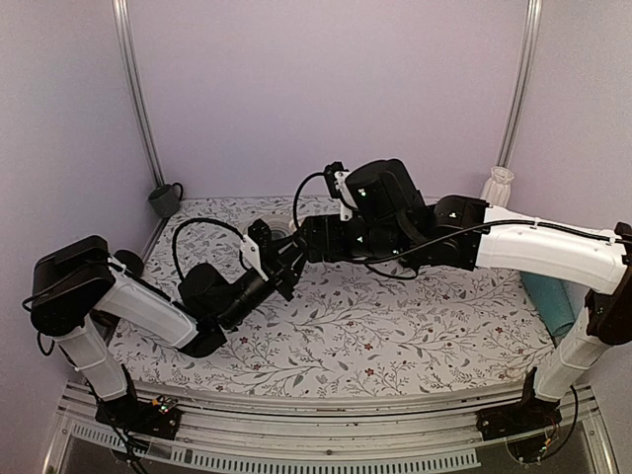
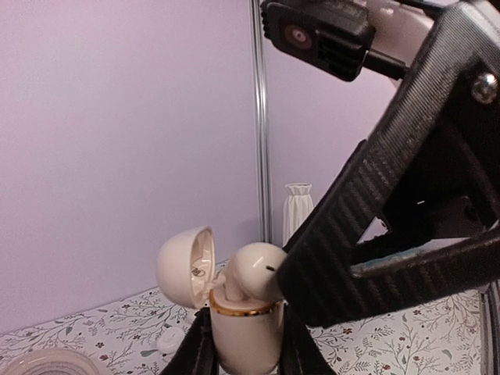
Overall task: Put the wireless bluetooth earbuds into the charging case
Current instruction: Adjust the left earbud in the left side groove of the charging case.
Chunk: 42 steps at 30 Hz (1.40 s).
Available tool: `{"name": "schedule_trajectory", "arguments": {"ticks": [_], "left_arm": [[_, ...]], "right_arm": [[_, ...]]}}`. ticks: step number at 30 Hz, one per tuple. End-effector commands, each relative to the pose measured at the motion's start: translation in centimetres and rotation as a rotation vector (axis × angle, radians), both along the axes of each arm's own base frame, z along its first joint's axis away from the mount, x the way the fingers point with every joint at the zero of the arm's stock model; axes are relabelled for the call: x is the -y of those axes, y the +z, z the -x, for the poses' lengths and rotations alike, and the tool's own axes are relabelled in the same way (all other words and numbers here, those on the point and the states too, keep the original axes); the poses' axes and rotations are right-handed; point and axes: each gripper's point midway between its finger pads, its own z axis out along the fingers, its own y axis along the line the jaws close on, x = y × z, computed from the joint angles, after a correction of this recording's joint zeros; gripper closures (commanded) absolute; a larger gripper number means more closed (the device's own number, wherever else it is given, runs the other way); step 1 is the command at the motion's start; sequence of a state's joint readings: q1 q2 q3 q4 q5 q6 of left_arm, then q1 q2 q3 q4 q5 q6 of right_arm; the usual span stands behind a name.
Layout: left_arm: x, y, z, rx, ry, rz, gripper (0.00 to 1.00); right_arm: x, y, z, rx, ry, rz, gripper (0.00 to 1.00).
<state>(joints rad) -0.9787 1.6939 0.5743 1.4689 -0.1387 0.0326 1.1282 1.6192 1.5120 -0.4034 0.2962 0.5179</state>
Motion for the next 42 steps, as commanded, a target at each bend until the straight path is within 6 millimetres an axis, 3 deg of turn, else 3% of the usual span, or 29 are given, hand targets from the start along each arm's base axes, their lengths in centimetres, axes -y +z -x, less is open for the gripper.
{"name": "schedule_trajectory", "arguments": {"ticks": [1,42], "left_arm": [[-0.6,1.8,0.2,0.03,-0.005,0.041,1.0],[-0.8,2.3,0.5,0.042,-0.015,0.051,1.0]], "right_arm": [[0.5,0.4,-0.6,-0.02,-0.023,-0.024,0.19],[2.9,-0.4,-1.6,-0.065,-0.107,-0.03,0.23]]}}
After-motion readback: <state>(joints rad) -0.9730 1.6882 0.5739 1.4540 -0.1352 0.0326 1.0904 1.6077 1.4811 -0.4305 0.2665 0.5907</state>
